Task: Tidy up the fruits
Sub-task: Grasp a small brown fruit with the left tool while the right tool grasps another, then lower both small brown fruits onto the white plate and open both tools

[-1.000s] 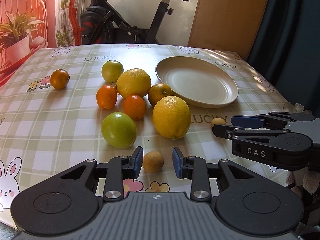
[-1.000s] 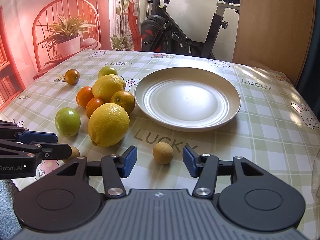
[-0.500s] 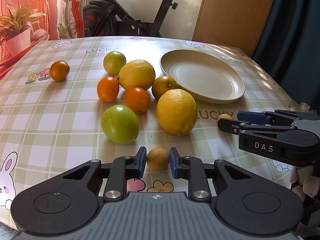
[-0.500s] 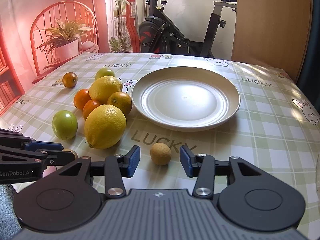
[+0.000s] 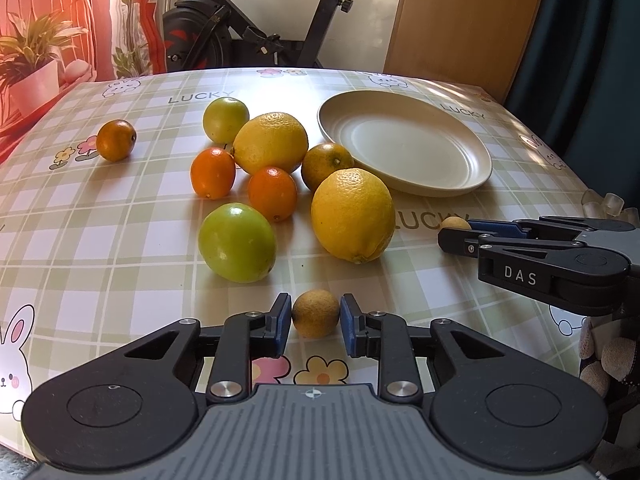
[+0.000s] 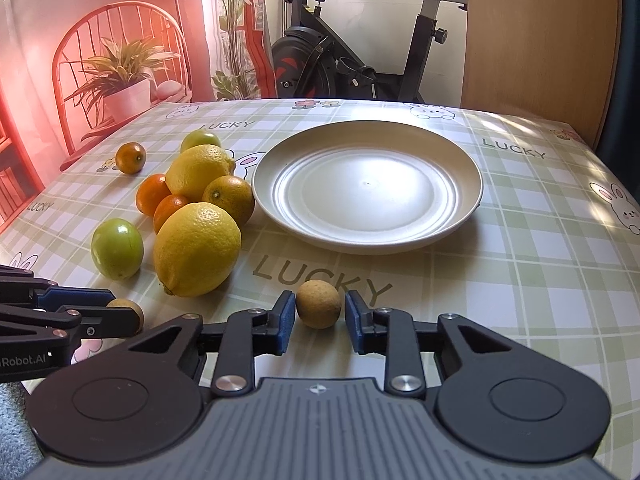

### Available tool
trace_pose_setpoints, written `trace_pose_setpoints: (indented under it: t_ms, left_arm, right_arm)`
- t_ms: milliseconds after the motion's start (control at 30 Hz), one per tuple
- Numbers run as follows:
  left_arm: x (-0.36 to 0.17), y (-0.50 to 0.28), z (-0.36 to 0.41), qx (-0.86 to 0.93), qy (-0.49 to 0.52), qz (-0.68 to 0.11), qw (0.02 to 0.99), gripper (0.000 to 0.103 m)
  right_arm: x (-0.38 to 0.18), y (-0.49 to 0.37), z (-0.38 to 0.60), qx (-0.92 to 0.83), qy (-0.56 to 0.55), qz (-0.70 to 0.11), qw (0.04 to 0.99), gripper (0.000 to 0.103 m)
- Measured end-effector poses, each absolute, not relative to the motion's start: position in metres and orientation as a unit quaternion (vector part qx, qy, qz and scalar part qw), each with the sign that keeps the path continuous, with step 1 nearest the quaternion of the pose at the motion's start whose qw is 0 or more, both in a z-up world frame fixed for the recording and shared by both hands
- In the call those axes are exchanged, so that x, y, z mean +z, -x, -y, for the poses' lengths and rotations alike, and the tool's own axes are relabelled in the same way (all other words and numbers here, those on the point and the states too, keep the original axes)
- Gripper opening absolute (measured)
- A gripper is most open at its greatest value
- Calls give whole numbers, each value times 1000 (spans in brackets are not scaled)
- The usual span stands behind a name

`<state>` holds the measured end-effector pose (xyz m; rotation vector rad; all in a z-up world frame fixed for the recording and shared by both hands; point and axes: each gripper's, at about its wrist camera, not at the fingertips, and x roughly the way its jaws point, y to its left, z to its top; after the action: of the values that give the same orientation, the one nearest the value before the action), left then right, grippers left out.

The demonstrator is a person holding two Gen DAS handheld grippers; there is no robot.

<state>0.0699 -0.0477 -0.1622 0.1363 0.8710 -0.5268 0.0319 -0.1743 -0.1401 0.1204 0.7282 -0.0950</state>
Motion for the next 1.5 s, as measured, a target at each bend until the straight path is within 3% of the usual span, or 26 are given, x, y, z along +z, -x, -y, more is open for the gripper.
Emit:
trace_pose_setpoints:
  t_ms: [600,867,1100,1500]
  left_arm:
    - [-131,-69,42,-252,-60,-352,899,28]
    - [-100,-109,66,-273,-41,-314,908,28]
    - [-103,-173,93,-277,3,-349,895,28]
    - [-137,-240,146,-281,-16,-412,867,28]
  right_arm:
    - [-124,-20,174,-39,-60,-331,941,27]
    - [-99,-41,175,-29,-16,-298,954,27]
    - [-103,-91,180,-7,15,-290,957,27]
    - [-129,-133,187,6,-17,-323,946,27]
